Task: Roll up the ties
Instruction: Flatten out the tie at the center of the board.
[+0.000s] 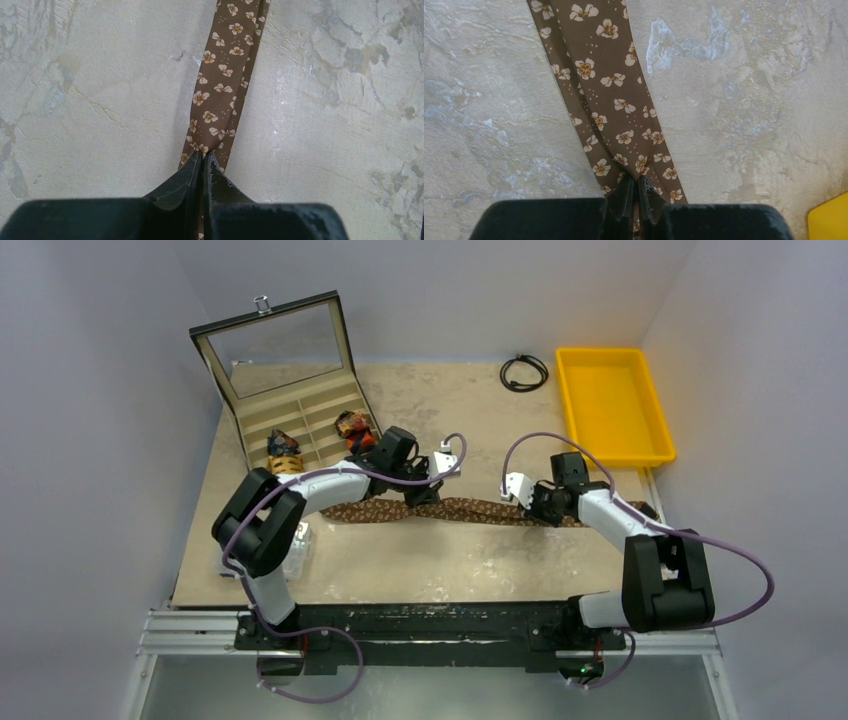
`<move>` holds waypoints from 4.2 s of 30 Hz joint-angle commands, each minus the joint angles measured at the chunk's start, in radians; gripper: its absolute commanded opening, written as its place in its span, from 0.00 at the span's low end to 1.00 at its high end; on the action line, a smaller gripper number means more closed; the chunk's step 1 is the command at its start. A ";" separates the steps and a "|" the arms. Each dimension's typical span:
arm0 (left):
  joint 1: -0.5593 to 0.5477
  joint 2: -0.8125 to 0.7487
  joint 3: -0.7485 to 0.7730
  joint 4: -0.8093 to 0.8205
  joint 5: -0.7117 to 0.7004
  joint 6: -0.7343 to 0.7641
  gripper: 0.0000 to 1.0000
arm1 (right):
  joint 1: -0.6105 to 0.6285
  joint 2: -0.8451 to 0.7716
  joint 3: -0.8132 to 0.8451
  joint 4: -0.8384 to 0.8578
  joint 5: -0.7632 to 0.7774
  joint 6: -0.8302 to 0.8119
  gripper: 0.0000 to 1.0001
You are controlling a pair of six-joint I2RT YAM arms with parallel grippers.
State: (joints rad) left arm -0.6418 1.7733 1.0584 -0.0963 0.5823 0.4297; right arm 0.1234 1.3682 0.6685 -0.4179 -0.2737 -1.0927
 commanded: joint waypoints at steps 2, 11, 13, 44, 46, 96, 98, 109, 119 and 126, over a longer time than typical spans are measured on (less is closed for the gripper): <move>-0.005 0.013 0.036 -0.004 0.013 0.014 0.00 | -0.018 -0.004 -0.020 0.012 0.023 -0.048 0.00; -0.030 0.055 0.067 -0.037 -0.010 0.012 0.00 | -0.031 -0.008 -0.028 0.001 0.047 -0.080 0.00; -0.035 0.068 0.081 -0.045 -0.016 -0.001 0.00 | -0.034 -0.013 -0.024 -0.012 0.048 -0.085 0.04; -0.058 0.100 0.118 -0.057 -0.049 -0.032 0.00 | -0.030 0.123 0.171 -0.206 -0.114 -0.025 0.33; -0.059 0.097 0.118 -0.059 -0.049 -0.031 0.00 | -0.031 0.129 0.166 -0.207 -0.106 -0.039 0.27; -0.155 0.160 0.208 -0.129 -0.083 -0.044 0.00 | -0.479 0.253 0.419 -0.513 -0.160 0.385 0.29; -0.156 0.162 0.204 -0.127 -0.087 -0.047 0.00 | -0.479 0.276 0.427 -0.510 -0.177 0.408 0.30; -0.171 0.163 0.194 -0.127 -0.109 -0.041 0.00 | -0.484 0.349 0.444 -0.427 -0.135 0.471 0.36; -0.175 0.170 0.206 -0.131 -0.108 -0.035 0.00 | -0.484 0.370 0.421 -0.372 -0.098 0.479 0.41; -0.179 0.175 0.214 -0.139 -0.107 -0.023 0.00 | -0.490 0.349 0.421 -0.378 -0.083 0.463 0.37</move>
State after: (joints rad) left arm -0.8093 1.9404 1.2270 -0.2298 0.4706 0.3855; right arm -0.3561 1.7462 1.0805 -0.8005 -0.3752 -0.6209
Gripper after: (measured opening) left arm 0.012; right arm 0.403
